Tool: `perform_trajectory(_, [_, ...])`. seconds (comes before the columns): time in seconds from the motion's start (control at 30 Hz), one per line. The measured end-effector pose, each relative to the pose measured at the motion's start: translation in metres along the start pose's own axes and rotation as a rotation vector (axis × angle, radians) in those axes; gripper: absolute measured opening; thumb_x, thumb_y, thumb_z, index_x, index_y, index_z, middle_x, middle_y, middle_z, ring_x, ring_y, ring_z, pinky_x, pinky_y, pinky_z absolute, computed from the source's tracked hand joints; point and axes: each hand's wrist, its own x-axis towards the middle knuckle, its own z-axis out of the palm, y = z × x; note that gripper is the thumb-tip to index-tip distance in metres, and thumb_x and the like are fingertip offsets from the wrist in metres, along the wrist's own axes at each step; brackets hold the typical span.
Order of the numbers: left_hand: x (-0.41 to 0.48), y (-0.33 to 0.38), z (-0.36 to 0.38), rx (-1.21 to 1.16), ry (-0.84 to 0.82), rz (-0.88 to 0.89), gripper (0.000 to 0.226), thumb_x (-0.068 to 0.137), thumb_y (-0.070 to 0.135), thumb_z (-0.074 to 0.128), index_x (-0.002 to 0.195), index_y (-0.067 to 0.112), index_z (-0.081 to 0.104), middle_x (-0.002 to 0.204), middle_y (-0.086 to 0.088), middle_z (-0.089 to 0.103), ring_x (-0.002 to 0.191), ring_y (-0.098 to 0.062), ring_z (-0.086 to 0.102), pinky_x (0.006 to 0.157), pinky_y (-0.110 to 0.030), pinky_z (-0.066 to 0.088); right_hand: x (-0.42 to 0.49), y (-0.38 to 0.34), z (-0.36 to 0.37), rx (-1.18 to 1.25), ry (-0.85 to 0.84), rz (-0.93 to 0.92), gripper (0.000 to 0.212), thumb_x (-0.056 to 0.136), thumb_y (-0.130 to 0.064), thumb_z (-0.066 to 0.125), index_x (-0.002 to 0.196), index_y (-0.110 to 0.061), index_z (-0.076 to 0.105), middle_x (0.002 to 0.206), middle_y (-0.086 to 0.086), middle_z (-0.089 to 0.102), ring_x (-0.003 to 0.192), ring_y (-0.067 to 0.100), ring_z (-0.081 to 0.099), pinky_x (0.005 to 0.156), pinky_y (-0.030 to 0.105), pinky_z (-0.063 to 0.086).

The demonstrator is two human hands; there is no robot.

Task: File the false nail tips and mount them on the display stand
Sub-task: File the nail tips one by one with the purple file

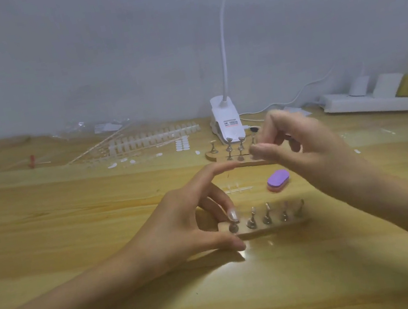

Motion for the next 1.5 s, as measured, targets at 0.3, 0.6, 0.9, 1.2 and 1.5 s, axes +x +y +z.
perform_trajectory(0.3, [0.006, -0.005, -0.011, 0.081, -0.028, -0.05, 0.091, 0.068, 0.03, 0.088, 0.136, 0.057, 0.035, 0.1, 0.017, 0.065, 0.09, -0.007, 0.064, 0.064, -0.006, 0.043, -0.001, 0.051, -0.015, -0.186, -0.213, -0.014, 0.009, 0.084, -0.024, 0.076, 0.091, -0.029, 0.077, 0.093, -0.014, 0.069, 0.092, 0.001, 0.052, 0.077, 0.007, 0.034])
perform_trajectory(0.6, [0.033, -0.011, -0.032, 0.34, 0.021, -0.101, 0.014, 0.092, 0.033, 0.065, 0.104, 0.036, 0.072, 0.109, 0.019, 0.062, 0.094, 0.0, 0.06, 0.078, -0.015, 0.044, -0.003, 0.065, -0.011, -0.402, -0.282, -0.344, 0.02, 0.091, -0.018, 0.069, 0.103, -0.031, 0.079, 0.103, -0.021, 0.07, 0.093, 0.021, 0.053, 0.085, 0.044, 0.045])
perform_trajectory(0.9, [0.07, -0.018, 0.002, 0.409, 0.059, -0.109, 0.019, 0.075, 0.038, 0.082, 0.083, 0.03, 0.067, 0.084, 0.017, 0.062, 0.07, 0.012, 0.053, 0.064, -0.02, 0.043, -0.01, 0.067, -0.014, -0.43, -0.297, -0.437, 0.025, 0.092, -0.008, 0.065, 0.111, -0.02, 0.078, 0.105, -0.006, 0.071, 0.089, 0.023, 0.056, 0.077, 0.04, 0.05])
perform_trajectory(1.2, [0.068, -0.02, 0.007, 0.285, 0.137, -0.09, 0.016, 0.073, 0.026, 0.085, 0.072, 0.029, 0.069, 0.078, 0.015, 0.067, 0.066, -0.003, 0.056, 0.066, -0.027, 0.05, -0.012, 0.066, -0.012, -0.396, -0.307, -0.425, 0.027, 0.092, -0.002, 0.064, 0.111, -0.016, 0.077, 0.104, -0.001, 0.071, 0.086, 0.027, 0.056, 0.076, 0.035, 0.049])
perform_trajectory(1.5, [0.072, -0.021, 0.012, 0.46, 0.173, -0.126, 0.012, 0.088, 0.025, 0.068, 0.08, 0.025, 0.059, 0.092, 0.014, 0.05, 0.08, -0.002, 0.049, 0.074, -0.03, 0.045, -0.011, 0.066, -0.011, -0.405, -0.316, -0.393, 0.031, 0.091, 0.002, 0.065, 0.114, -0.016, 0.076, 0.106, -0.001, 0.071, 0.088, 0.019, 0.054, 0.08, 0.022, 0.042])
